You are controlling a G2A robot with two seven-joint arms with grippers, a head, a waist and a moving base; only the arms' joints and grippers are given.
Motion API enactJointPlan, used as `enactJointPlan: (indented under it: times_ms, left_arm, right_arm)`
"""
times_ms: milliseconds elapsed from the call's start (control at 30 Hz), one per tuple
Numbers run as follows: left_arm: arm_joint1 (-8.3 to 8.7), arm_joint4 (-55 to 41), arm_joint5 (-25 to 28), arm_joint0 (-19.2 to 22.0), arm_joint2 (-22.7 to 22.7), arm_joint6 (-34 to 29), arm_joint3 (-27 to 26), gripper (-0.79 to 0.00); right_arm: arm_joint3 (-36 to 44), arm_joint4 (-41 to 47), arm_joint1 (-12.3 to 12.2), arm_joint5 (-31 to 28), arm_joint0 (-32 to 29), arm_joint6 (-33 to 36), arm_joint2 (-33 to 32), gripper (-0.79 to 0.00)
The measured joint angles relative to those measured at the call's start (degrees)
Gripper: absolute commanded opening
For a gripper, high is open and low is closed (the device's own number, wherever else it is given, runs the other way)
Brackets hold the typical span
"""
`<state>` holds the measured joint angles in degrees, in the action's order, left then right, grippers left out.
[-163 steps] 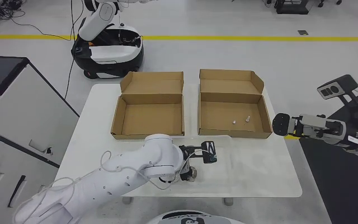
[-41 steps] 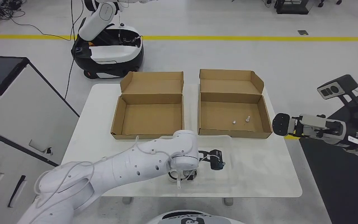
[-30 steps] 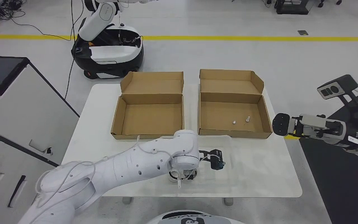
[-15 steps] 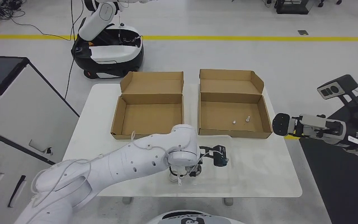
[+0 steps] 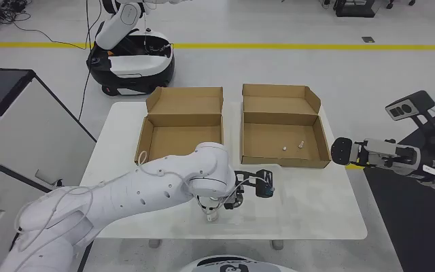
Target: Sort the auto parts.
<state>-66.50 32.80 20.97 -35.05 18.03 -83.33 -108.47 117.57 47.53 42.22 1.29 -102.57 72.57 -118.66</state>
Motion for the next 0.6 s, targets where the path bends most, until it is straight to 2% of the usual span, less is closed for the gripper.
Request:
enactJointPlan:
  times_ms: [167,300,600]
  left_arm:
    - [2.81,-0.5,2.3,-0.8,3.1,2.3,-3.1,-0.785]
    - [5.51,-1.1,7.1,-2.5,6.4,7.0,-4.7,-0.785]
    - [10.77,0.7,18.1,-7.8,12.8,18.0,-3.6,-0.785]
  right_arm:
    - [0.0,0.0,0.0,0.0,0.0,0.0,0.0,0.000]
    - [0.0,0.0,0.0,0.0,0.0,0.0,0.0,0.000]
    - [0.0,0.0,0.0,0.0,0.0,0.0,0.0,0.000]
